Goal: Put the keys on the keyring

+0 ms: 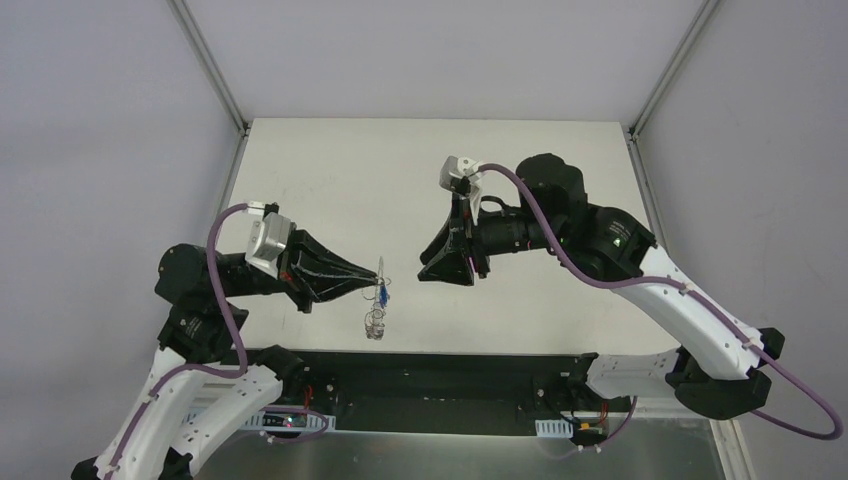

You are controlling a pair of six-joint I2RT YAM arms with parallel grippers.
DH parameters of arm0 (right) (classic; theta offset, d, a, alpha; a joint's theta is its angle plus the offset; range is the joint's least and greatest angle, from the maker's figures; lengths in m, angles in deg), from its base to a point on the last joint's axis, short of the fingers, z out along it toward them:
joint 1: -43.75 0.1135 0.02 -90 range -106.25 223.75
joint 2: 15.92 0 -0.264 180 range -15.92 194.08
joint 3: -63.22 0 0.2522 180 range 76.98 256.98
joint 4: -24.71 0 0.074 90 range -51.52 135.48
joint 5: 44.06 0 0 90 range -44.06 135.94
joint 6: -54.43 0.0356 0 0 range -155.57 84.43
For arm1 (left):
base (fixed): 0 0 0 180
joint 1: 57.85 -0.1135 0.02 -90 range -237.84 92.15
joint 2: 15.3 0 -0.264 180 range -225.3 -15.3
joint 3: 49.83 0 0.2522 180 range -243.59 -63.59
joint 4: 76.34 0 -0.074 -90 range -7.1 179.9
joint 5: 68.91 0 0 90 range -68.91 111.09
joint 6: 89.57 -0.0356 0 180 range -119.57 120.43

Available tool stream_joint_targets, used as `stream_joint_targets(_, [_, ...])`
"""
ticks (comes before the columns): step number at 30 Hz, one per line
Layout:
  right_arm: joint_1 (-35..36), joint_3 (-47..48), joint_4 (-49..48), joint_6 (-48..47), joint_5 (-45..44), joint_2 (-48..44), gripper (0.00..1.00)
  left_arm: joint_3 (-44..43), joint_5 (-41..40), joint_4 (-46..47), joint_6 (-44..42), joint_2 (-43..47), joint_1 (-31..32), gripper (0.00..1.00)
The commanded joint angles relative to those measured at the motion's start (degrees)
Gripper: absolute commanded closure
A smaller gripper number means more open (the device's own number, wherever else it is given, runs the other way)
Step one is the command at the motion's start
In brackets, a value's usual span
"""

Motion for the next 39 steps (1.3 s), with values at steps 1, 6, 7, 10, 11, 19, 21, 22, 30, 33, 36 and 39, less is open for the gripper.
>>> stream_joint_targets(1, [1.13, 4.23, -3.21, -5.88, 3.90, 0.33, 0.60, 1.90, -2.22, 14.79, 3.70, -0.73, 0.41, 1.00])
stream_joint_targets(6, [2.37, 10.45, -0.31, -8.91, 9.70, 4.13, 0.59, 3.04, -3.45, 18.18, 4.59, -0.43, 0.47, 1.00])
stream_joint_targets(7, [2.53, 11.01, -0.43, -9.35, 9.96, 4.62, 0.59, 3.14, -3.48, 19.02, 5.07, -0.56, 0.47, 1.00])
stream_joint_targets(10, [2.88, 12.19, -0.73, -10.38, 9.78, 6.07, 0.59, 3.24, -3.42, 20.34, 5.91, -0.62, 0.48, 1.00])
stream_joint_targets(11, [3.04, 12.47, -0.84, -10.72, 9.71, 6.35, 0.58, 3.28, -3.36, 20.56, 6.12, -0.67, 0.47, 1.00])
stream_joint_targets(19, [3.87, 13.90, -1.87, -11.06, 9.71, 8.02, 0.57, 3.64, -2.87, 21.31, 6.66, -0.58, 0.47, 1.00])
stream_joint_targets(21, [4.22, 14.06, -2.16, -10.98, 9.43, 8.30, 0.57, 3.63, -2.76, 21.32, 6.77, -0.59, 0.47, 1.00])
stream_joint_targets(22, [4.38, 14.14, -2.40, -10.93, 9.24, 8.36, 0.58, 3.61, -2.68, 21.30, 6.78, -0.65, 0.52, 1.00])
stream_joint_targets(30, [5.10, 14.67, -4.25, -9.99, 7.54, 8.60, 0.60, 3.76, -2.25, 21.44, 7.08, -0.60, 0.48, 1.00])
stream_joint_targets(33, [5.26, 14.67, -4.51, -9.78, 7.34, 8.54, 0.60, 3.79, -2.06, 21.50, 7.13, -0.70, 0.47, 1.00])
stream_joint_targets(36, [5.38, 14.81, -4.68, -9.67, 6.95, 8.69, 0.64, 3.74, -1.82, 21.59, 7.21, -0.82, 0.47, 1.00])
stream_joint_targets(39, [5.60, 14.89, -4.62, -9.61, 6.77, 8.78, 0.72, 3.81, -1.70, 21.70, 7.25, -0.84, 0.48, 1.00])
